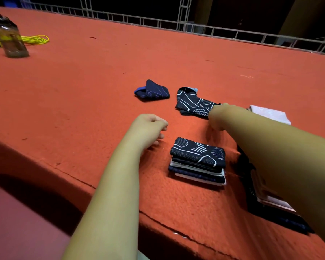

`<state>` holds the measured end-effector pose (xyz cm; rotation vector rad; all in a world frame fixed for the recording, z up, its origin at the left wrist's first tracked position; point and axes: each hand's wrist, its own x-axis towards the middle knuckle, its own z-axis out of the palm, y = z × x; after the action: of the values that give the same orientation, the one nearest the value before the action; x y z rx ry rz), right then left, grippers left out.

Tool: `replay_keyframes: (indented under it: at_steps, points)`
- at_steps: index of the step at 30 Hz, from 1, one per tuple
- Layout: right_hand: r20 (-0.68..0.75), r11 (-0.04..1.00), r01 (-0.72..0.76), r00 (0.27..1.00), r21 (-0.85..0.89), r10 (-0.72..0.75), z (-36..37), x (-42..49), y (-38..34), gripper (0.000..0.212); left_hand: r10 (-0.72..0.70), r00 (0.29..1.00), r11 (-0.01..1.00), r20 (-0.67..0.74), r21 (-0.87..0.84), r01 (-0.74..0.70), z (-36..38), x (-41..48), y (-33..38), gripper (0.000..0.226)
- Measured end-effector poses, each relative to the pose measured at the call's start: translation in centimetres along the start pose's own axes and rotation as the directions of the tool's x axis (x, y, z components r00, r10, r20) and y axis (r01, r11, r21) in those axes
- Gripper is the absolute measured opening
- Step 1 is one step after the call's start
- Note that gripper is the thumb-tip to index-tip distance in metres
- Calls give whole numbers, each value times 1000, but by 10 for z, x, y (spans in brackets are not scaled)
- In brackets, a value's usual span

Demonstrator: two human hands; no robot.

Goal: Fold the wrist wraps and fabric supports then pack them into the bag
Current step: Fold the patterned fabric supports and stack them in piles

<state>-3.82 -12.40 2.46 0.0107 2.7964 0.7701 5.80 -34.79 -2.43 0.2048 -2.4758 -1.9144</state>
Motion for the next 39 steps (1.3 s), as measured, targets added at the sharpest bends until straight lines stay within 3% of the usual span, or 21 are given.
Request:
replay_keyframes:
  at_steps: [4, 8, 12, 15, 22, 26, 31, 36, 39]
  points:
    - [-73, 996, 70, 995, -52, -73, -6, -6, 4, 3, 23, 1000, 999, -4, -46, -23, 2, -4, 6, 16]
    - [-93, 997, 78, 993, -10, -78, -2, -15, 17, 2, 33, 999, 996, -23, -79, -35, 3, -12, 12, 16]
    - [-185, 987, 50, 983, 156, -20, 7, -17, 32, 34, 33, 999, 998, -17, -58, -34, 8, -20, 11, 16]
    - [-161, 979, 16, 987, 202, 17, 11, -16, 34, 40, 36, 999, 998, 9, -53, -35, 12, -18, 11, 15]
    - [-116, 992, 85, 989, -91, -95, 13, 5, 24, 38, 22, 999, 997, 30, -72, -20, 14, -6, 10, 17]
    - [-65, 993, 53, 996, -109, -60, 10, 15, 20, 39, -26, 999, 994, 47, -108, 31, 17, 0, 6, 17]
    - [-123, 996, 69, 991, 52, -62, 2, 16, 19, 26, -24, 1000, 993, 21, -118, 26, 15, -3, 11, 17]
    - [-320, 931, 259, 932, 258, -170, -9, -13, 29, 28, 49, 999, 995, -2, -85, -49, 16, -18, 29, 17]
    - [-425, 828, 376, 885, 417, -188, -14, -48, 42, 16, 173, 984, 983, -53, -52, -175, 21, -33, 45, 16]
